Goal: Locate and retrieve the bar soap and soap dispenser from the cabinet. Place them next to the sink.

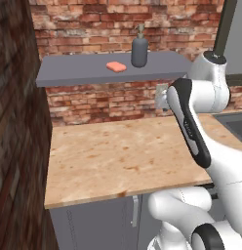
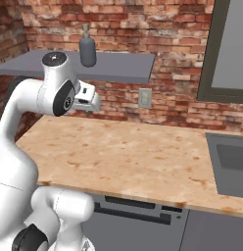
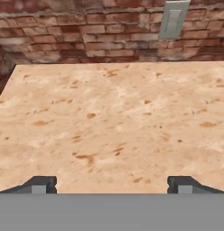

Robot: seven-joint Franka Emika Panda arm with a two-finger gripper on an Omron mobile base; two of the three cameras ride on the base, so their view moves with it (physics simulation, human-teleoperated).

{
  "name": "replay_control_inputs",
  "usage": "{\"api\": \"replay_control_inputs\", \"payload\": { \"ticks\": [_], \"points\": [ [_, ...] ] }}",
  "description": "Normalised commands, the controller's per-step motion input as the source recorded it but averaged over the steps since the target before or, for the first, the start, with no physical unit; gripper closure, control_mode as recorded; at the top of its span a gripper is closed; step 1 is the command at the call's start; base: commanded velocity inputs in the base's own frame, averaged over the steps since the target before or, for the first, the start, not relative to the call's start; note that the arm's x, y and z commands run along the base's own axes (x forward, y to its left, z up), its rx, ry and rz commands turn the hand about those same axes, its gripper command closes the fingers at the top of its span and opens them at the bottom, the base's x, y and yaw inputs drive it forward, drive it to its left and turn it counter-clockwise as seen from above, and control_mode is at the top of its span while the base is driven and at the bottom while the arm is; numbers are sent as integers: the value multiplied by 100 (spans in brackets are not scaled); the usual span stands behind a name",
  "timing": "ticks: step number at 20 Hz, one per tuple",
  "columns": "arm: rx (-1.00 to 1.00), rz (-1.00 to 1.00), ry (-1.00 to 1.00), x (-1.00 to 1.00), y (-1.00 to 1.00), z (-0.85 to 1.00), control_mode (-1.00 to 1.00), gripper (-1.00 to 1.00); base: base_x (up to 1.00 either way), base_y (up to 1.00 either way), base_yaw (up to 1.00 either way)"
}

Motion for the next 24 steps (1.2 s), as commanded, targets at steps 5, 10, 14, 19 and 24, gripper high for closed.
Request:
{"api": "replay_control_inputs", "payload": {
  "ticks": [5,10,14,19,24],
  "points": [
    [0,0,-13,1,11,84,-100,-100,0,0,0],
    [1,-2,-15,26,20,63,-100,-100,0,0,0],
    [4,0,-21,48,5,43,-100,-100,0,0,0],
    [1,1,-15,69,17,21,-100,-100,0,0,0],
    [-2,15,-12,58,26,30,-100,-100,0,0,0]
  ]
}}
